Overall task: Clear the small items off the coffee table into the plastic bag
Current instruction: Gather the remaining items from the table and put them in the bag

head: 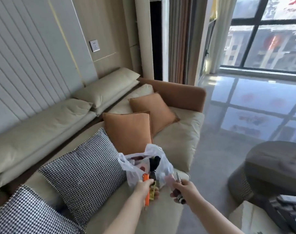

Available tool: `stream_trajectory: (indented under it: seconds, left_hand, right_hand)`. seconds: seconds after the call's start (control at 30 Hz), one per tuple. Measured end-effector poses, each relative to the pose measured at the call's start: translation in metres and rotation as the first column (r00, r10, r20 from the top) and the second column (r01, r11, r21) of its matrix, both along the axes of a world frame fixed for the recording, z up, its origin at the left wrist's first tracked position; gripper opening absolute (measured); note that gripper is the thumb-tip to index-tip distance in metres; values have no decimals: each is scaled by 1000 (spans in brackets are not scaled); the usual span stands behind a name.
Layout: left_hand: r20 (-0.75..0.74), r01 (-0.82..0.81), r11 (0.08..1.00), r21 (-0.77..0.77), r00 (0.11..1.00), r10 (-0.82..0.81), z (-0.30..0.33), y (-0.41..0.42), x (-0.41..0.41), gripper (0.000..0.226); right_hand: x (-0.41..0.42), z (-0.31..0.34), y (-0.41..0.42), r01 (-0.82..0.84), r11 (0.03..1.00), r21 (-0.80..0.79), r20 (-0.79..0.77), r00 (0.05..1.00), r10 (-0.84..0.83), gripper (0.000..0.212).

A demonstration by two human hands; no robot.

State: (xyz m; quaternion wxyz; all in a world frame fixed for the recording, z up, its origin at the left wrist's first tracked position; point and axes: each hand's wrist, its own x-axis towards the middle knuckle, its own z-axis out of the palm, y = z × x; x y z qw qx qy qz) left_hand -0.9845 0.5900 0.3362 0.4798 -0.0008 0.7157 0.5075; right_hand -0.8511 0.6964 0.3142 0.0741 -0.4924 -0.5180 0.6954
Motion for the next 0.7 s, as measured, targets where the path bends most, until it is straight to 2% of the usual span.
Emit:
stream_trajectory:
  seconds: [0.17,0.3,0.5,0.6,0.7]
  left_hand:
    - [42,-134,991,-17,990,135,-9,13,-18,29]
    - [65,-186,981,-61,980,190,-17,29,-49,37]
    - [111,-215,969,-118,967,228,-40,60,-112,23]
    - [147,-198,967,-163,964,222,-65,77,-144,19]
    - [114,-142,956,-255,978,176,-93,93,-173,17]
  right_hand:
    - [-35,-10,24,-63,997,-48,31,997,64,18]
    - [-72,-21,43,-127,988,-93,64,989,133,8]
    - [-138,-38,68,-111,972,-205,139,980,141,3]
    - [-174,-54,75,-84,966,-243,180,975,130,3]
    - [-210,-75,83,-65,965,-256,235,964,127,5]
